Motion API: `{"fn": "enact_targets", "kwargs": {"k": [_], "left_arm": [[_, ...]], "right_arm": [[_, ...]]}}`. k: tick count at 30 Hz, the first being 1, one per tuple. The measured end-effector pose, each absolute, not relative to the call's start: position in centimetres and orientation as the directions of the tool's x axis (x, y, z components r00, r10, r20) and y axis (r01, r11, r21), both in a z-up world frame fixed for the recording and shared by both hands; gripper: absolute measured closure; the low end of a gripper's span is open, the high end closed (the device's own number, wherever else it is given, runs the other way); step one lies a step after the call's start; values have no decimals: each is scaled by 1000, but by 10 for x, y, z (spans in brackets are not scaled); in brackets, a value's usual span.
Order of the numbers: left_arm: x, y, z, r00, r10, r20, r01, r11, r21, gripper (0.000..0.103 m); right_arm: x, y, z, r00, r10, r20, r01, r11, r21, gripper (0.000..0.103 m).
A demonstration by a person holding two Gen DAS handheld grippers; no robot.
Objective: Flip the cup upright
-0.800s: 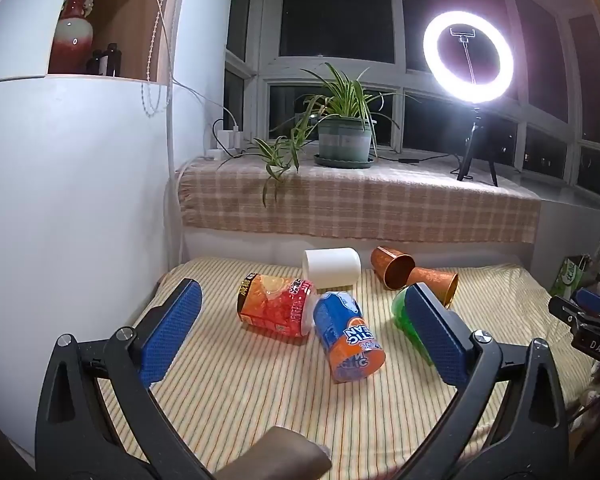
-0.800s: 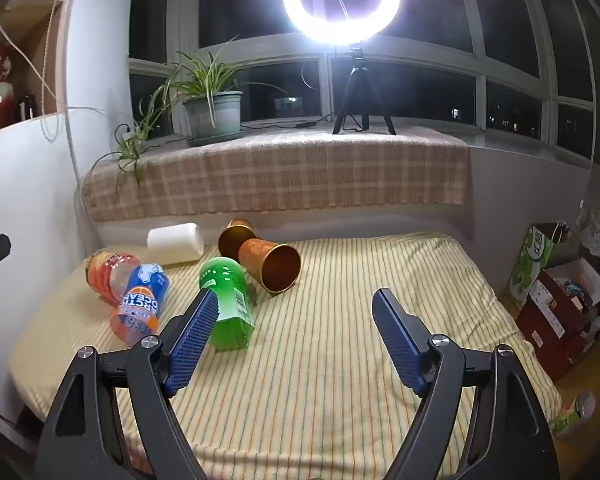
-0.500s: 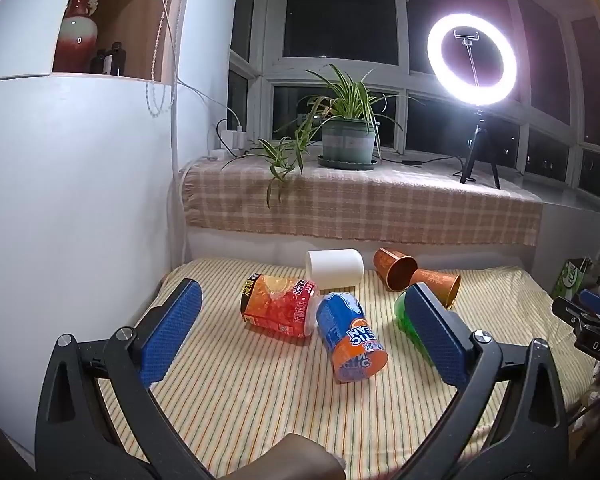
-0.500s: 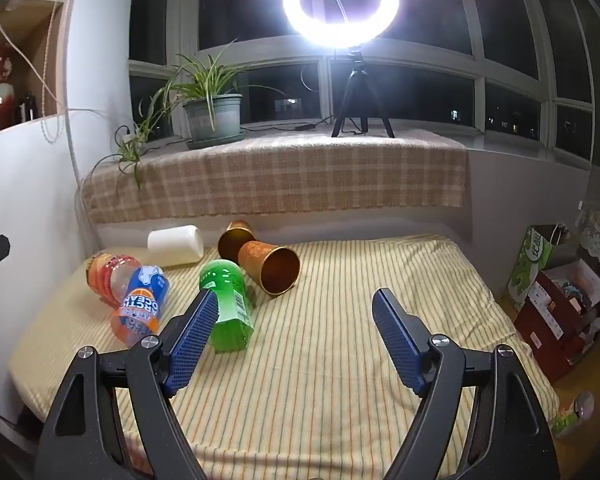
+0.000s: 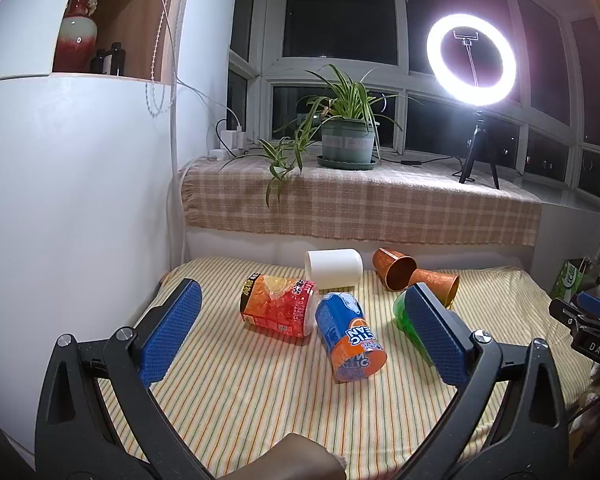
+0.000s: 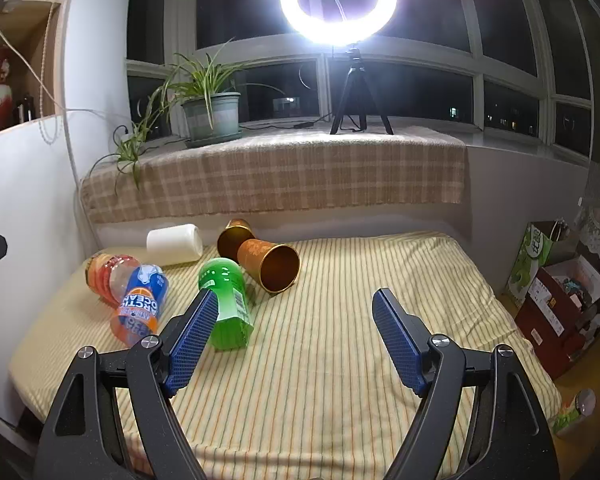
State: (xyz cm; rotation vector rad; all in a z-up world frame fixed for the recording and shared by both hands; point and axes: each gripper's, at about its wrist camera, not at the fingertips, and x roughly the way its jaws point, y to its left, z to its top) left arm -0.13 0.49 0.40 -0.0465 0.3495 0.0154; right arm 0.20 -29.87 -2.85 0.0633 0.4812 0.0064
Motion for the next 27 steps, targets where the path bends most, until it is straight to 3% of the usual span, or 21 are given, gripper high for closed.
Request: {"fn": "enact_targets", "kwargs": {"k": [27], "left_arm": [[-2,3,3,938,9,-345,-26,999,-46,0]], "right_arm": [[7,-296,-34,879,29,-475,1,998,62,24]]}}
